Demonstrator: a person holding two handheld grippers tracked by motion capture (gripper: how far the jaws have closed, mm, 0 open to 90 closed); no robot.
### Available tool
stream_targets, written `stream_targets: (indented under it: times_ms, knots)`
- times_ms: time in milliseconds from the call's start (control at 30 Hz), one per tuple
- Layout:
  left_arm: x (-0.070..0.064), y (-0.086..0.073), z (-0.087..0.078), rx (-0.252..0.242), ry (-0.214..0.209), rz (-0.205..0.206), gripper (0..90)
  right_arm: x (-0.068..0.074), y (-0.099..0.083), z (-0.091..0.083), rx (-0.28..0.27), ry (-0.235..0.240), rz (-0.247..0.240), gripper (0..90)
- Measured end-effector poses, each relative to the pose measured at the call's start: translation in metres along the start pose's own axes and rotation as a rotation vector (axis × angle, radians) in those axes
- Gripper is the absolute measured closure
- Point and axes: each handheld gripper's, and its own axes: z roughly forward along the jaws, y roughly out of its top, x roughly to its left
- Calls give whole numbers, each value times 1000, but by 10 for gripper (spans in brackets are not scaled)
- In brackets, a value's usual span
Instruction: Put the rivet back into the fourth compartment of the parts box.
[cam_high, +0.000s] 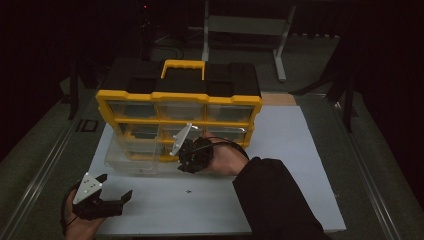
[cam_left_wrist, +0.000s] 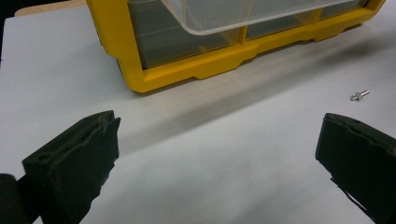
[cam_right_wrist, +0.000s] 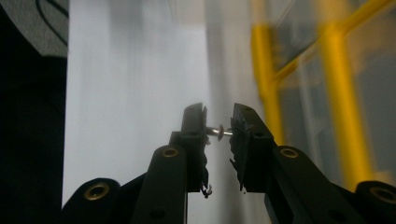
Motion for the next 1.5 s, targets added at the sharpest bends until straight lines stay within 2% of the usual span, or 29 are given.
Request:
stream_targets:
  times_ms: [133,267,467,500,633,933,967,1000,1067,1167,1233,1500]
  knots:
    - [0,0,0,0,0,0,0,-1,16,-16,-42,-25,-25,753]
    - [0,0,0,-1,0,-1,0,-3,27,-23,-79,-23,-34,753]
    - [0,0,0,-1,0,0,0,-9,46,-35,-248,-12,-1,752]
    - [0,0,0,0,0,0,0,-9,47,-35,-261,-10,3,752]
    - [0,0,0,0,0,0,0,-8,56,-35,-309,-12,13,752]
    - [0,0,0,0,0,1,0,1,74,-31,-347,-8,-15,745]
    - [0,0,0,1,-1,2,0,1,75,-31,-354,-8,-18,719]
    - [0,0,0,1,-1,3,0,2,75,-31,-361,-7,-14,600]
    - [0,0,0,1,-2,2,0,2,76,-30,-375,1,-19,420]
    - [0,0,0,3,-1,4,0,5,75,-31,-369,-20,-29,247]
    - [0,0,0,2,-1,6,0,8,72,-32,-354,-29,-39,210]
    - [0,0,0,1,0,3,0,14,56,-27,-270,-42,-50,208]
